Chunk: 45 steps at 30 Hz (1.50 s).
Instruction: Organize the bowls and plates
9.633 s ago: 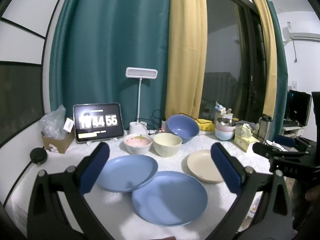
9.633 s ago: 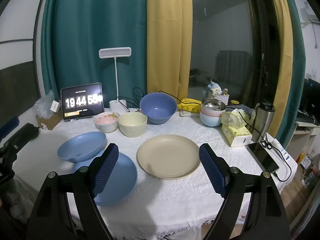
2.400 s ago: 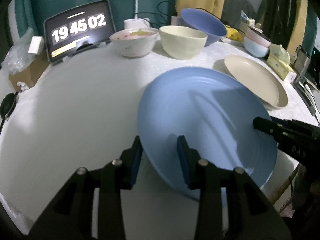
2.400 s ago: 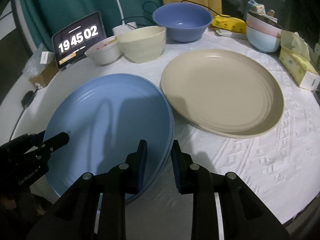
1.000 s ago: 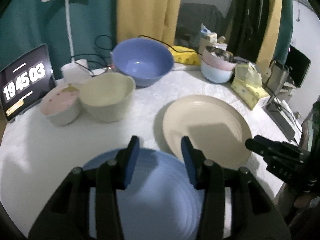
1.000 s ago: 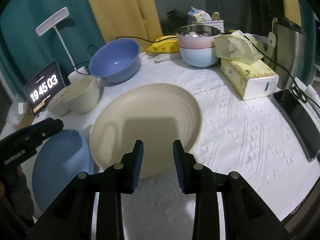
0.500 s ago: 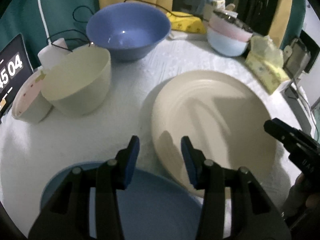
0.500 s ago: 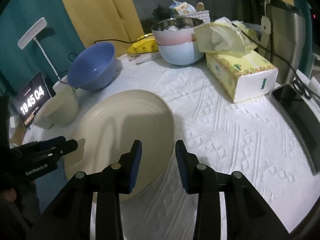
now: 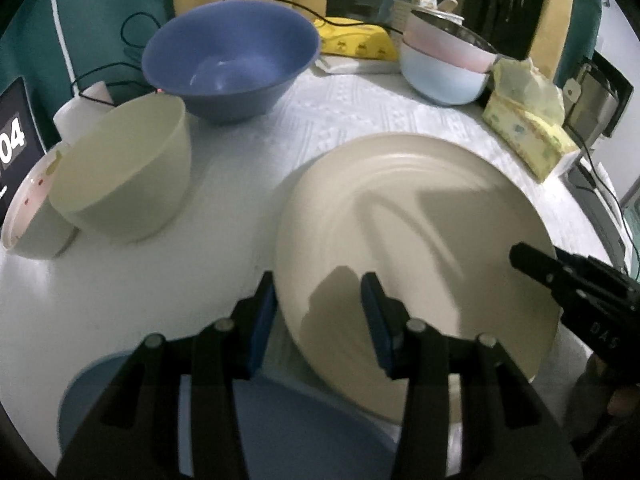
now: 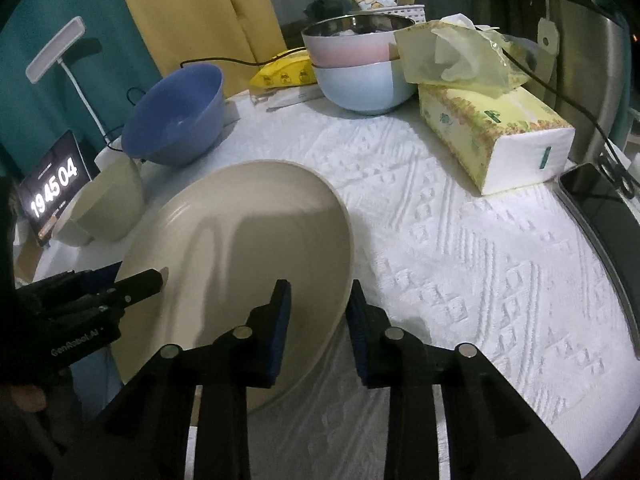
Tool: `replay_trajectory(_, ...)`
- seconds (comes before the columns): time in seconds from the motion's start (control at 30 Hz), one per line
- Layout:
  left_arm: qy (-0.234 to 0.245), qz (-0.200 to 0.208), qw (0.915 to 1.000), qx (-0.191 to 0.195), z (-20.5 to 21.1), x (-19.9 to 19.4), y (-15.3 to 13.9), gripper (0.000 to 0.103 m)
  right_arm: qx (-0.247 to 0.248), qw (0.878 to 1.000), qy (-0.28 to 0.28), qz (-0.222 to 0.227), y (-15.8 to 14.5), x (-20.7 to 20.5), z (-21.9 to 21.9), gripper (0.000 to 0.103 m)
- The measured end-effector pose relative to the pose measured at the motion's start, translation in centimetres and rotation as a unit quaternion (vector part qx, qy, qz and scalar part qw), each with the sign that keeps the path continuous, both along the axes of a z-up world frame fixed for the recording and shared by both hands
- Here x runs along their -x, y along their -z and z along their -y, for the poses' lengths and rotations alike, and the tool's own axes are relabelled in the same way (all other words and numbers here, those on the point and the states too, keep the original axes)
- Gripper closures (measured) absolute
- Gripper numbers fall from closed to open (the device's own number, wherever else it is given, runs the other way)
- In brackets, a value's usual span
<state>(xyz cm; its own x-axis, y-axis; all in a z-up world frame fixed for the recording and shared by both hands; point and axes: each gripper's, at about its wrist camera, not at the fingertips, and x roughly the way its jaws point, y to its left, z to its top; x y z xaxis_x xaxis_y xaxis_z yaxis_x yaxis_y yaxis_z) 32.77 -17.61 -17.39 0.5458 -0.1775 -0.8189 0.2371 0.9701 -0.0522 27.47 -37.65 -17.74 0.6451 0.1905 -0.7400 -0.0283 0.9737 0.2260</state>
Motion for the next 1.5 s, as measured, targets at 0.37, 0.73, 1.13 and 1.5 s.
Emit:
replay_trajectory(0.37, 0.013, 0.034, 0.9993, 0.014, 0.2, 1.8, -2.2, 0.062, 0.014, 0.999, 0.026, 0.03, -2.2, 1.6, 0.5, 0.08)
replay_trajectory(0.73, 0.007, 0.047, 0.9982, 0.036, -1.5, 4.3, -3.9, 0.062, 0.025, 0.998, 0.021, 0.053, -4.4, 4.0, -0.8, 0.08)
replay_trajectory(1.13, -0.004, 0.068, 0.9965, 0.049, -4.4, 7.1, -5.5, 0.062, 0.034, 0.997, 0.009, 0.064, -5.8, 6.0, -3.7, 0.08)
replay_trajectory(1.5, -0.026, 0.095, 0.9947, 0.03, -8.2, 10.5, -6.0, 0.062, 0.042, 0.997, -0.024, 0.065, -6.2, 7.9, -8.0, 0.08)
